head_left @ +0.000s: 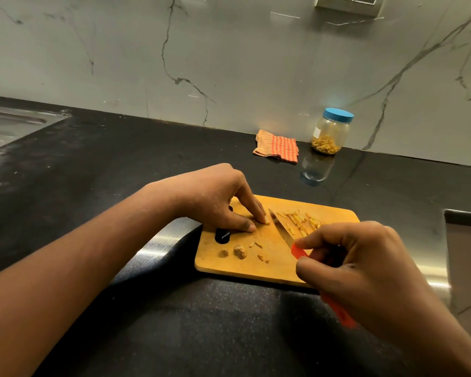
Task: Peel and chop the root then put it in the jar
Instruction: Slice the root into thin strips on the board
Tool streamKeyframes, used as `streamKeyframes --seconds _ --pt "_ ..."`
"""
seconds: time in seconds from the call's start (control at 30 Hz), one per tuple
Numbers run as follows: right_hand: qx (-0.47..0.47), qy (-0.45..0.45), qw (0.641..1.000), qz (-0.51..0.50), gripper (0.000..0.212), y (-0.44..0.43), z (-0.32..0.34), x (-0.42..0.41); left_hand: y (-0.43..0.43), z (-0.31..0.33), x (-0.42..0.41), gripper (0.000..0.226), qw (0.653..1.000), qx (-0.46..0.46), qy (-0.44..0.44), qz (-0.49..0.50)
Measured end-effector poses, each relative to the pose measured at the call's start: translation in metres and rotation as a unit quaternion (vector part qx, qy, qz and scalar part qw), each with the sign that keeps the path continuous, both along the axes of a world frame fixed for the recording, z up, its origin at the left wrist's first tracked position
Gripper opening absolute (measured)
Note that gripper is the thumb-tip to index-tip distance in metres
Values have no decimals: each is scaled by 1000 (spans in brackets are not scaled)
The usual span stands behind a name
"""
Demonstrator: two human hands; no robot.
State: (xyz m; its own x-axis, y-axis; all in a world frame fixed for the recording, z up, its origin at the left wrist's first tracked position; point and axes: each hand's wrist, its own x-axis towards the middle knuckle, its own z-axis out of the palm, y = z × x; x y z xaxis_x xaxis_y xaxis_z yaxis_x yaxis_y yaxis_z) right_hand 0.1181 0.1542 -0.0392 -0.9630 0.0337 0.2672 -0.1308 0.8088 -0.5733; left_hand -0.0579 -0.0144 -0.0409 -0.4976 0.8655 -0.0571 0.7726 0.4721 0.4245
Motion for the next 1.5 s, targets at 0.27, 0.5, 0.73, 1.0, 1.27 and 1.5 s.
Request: streamKeyframes --seconds 0.27,0.5,0.73,1.0,1.27,1.5 --pt "-4 -10 1000 -3 20 -1 -6 -6 1 -1 -1 31 1000 -8 6 -2" --pt "-20 -8 1000 -11 15 -3 -9 -7 1 -1 0 31 1000 -9 8 -1" --pt "-27 -35 999 -3 18 -3 -10 -15 2 0 0 31 1000 -12 9 2" --pt "-11 -26 1000 -12 18 -6 -11 -14 2 1 1 32 1000 -14 5 3" --pt "2 -14 999 -34 18 2 -8 1 2 2 2 32 1000 -14 8 4" --pt "-15 2 999 -39 14 1 -7 -1 2 2 3 32 1000 -16 15 1"
